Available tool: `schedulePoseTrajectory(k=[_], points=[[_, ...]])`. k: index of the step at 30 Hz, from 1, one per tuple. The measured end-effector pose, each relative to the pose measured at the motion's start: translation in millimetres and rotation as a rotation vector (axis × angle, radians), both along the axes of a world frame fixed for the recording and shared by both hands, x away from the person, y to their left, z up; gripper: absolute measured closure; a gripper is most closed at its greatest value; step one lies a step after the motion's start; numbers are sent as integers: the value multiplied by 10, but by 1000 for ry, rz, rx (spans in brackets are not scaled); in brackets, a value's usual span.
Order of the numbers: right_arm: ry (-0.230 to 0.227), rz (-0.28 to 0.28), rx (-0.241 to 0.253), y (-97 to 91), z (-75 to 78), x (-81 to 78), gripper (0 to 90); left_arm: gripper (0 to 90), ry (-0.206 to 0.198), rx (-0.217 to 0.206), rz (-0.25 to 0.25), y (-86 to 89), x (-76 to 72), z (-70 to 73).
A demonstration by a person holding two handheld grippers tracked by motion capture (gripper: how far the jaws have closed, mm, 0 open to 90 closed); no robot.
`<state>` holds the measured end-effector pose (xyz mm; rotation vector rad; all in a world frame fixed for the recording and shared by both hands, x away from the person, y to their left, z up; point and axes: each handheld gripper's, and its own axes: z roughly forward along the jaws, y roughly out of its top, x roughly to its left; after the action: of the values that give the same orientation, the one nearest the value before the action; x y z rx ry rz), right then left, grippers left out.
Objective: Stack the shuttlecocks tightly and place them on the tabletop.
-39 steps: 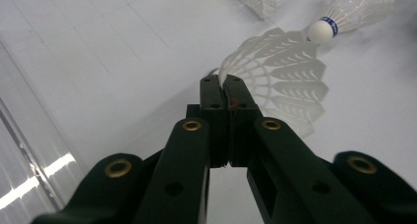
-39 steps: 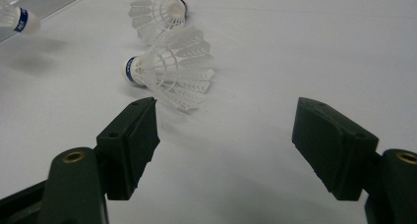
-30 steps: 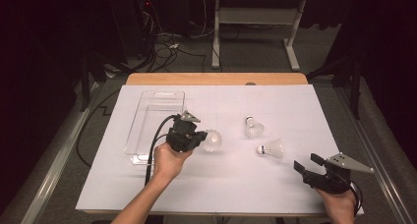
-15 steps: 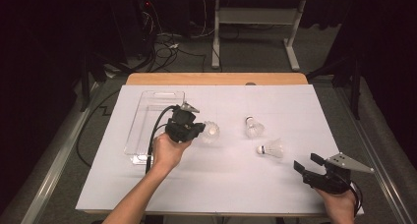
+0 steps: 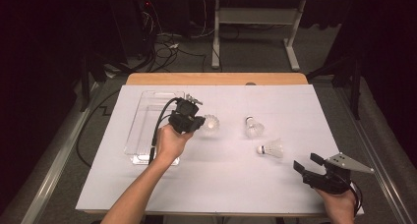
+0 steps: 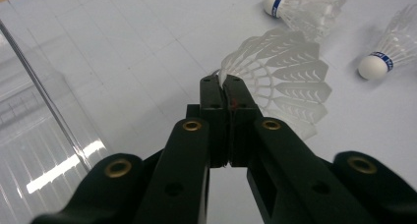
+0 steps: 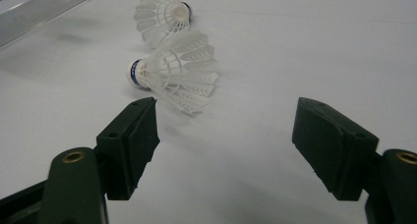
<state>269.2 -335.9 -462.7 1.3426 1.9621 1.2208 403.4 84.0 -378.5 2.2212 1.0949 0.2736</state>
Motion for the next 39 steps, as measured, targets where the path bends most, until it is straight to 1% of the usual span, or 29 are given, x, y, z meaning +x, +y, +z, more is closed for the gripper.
schedulePoseTrajectory(k=[3,7,12,15,18,23,26,28,31,33,36,39], points=[[1,0,-1,1,-1,0,258,883,2,3,13,-8,63,-15],[2,-2,0,5,-1,1,258,883,15,24,25,-19,151,-50],[1,2,-1,-1,-2,1,258,883,27,44,38,-39,218,-100],[-2,-3,-7,3,-4,1,258,883,37,76,35,-55,252,-148],[-1,-3,-6,3,-4,1,258,883,45,95,40,-63,281,-189],[1,-3,-8,5,-5,4,258,883,54,108,49,-51,324,-219],[0,0,-9,6,-5,5,259,883,72,111,59,-29,365,-250],[0,0,-9,6,-5,5,259,882,72,112,63,-29,370,-252],[3,-1,-8,7,-8,8,259,882,76,127,64,-46,390,-267],[2,0,-8,11,-6,6,259,878,76,124,64,-58,398,-268],[2,5,-14,17,-7,6,259,867,62,145,48,-106,404,-256],[4,7,-15,24,-9,9,259,859,59,149,40,-158,410,-245]])
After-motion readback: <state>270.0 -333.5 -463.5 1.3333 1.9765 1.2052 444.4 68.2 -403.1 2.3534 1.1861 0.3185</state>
